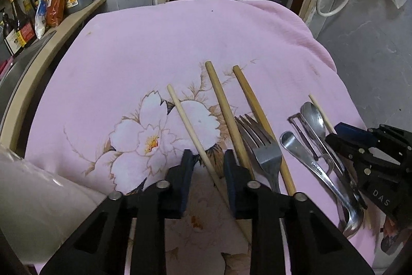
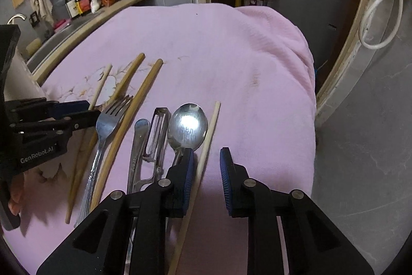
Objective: Organize utensils
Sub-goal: 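Close the left tool on a chopstick while the right tool grasps another chopstick, then carry both chopsticks up over the white basket and open both tools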
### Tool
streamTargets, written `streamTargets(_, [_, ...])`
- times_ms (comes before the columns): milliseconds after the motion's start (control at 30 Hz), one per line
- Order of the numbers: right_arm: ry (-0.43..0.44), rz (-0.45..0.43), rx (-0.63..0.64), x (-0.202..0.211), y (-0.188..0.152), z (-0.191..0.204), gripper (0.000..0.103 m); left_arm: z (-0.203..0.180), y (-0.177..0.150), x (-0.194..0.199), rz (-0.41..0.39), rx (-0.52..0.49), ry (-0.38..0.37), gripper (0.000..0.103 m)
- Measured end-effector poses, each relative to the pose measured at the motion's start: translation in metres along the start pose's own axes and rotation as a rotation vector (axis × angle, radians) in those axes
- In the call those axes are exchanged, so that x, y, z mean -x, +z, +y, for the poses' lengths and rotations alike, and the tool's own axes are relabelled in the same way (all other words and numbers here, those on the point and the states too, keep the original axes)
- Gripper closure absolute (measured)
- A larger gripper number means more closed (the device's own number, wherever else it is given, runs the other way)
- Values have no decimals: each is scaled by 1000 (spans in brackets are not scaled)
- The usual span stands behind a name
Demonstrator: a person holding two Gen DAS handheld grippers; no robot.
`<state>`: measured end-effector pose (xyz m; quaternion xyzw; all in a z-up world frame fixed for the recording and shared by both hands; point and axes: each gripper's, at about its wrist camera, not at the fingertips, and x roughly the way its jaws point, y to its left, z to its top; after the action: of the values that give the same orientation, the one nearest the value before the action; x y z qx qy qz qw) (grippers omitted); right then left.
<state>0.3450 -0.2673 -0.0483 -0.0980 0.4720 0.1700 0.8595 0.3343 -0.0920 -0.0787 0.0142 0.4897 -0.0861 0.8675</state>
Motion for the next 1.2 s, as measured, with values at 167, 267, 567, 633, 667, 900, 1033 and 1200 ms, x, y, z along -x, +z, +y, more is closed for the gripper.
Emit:
streamTargets(167, [24, 44, -74, -1, 6, -4, 97, 6, 4, 1, 32, 44, -39, 98])
streamTargets(267, [33, 35, -117, 1, 4, -6, 100, 7, 5, 4, 54, 72, -73, 101])
streamTargets(567, [74, -110, -187, 31, -15, -5, 100, 8, -14, 36, -12, 114, -140, 101])
streamTargets(633, [86, -160, -193, 40, -21, -4, 100, 8, -20, 47, -55, 112, -158, 101])
streamTargets(667, [92, -188, -195, 44, -24, -2, 100, 7, -23, 54, -89, 106, -170, 101])
streamTargets(900, [62, -523, -124, 97, -45, 38, 100, 9, -41, 111, -383, 84, -210, 101])
streamTargets(1033, [54, -731, -90, 129, -48, 69, 100, 16, -41, 144, -541, 98, -214, 101])
streamTargets(1200, [77, -897, -47, 154, -33, 103, 100, 39, -38, 187, -726, 125, -214, 101])
